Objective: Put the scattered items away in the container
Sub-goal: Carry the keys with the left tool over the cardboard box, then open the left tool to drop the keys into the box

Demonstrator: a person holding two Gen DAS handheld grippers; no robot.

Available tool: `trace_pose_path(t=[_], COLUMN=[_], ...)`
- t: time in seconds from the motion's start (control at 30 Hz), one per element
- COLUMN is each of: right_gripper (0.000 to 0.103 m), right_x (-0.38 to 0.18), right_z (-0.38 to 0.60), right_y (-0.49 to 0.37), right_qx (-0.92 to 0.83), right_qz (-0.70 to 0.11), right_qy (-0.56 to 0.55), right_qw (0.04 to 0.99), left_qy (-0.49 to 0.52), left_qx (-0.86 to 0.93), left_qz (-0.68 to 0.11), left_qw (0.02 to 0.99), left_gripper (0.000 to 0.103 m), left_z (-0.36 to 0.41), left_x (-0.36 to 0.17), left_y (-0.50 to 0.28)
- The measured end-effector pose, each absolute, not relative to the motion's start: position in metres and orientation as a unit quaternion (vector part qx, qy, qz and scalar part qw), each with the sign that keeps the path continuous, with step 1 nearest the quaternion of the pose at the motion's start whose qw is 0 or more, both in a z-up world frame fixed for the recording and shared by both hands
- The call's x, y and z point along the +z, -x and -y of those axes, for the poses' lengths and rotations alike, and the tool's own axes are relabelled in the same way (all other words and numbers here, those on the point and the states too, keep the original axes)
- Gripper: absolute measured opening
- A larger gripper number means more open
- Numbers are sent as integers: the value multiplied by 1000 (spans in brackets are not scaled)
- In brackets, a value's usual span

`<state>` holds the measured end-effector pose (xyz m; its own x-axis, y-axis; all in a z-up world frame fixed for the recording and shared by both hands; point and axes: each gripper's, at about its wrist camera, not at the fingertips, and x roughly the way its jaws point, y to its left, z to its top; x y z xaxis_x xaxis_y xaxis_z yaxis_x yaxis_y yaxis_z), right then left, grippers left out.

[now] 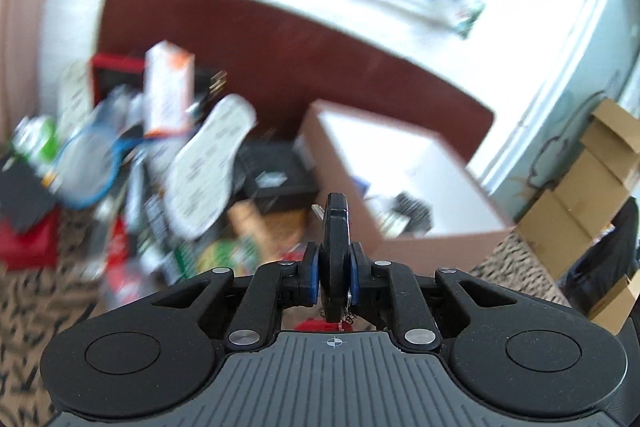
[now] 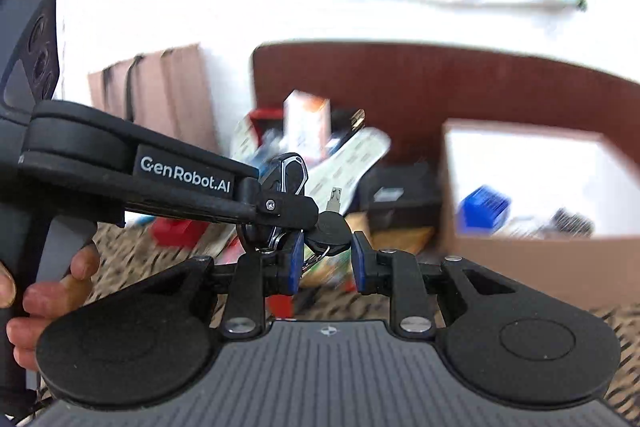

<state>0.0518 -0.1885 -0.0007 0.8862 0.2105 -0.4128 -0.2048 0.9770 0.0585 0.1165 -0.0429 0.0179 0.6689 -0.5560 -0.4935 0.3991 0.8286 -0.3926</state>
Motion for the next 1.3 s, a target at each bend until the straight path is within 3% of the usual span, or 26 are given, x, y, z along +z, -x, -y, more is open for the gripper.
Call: trace_pose_path(t=[0.27, 0.5, 1.3], right_gripper=[28, 28, 29], right_x=[39, 47, -44], right_z=[254, 313, 446], right_y=[-70, -101, -167], right_qx=[54, 12, -51], right_qz=[-165, -158, -247], right_qy=[-9, -6, -38], right_qw=[985, 987, 967], left_qy=[110, 110, 91], left_qx=[-319, -359, -405], left_qz=[-274, -277, -391], left_qw=[901, 884, 821], left_gripper=[12, 12, 13], left_z=[121, 191, 339], left_x=[64, 71, -38], left_y=[-154, -197, -298])
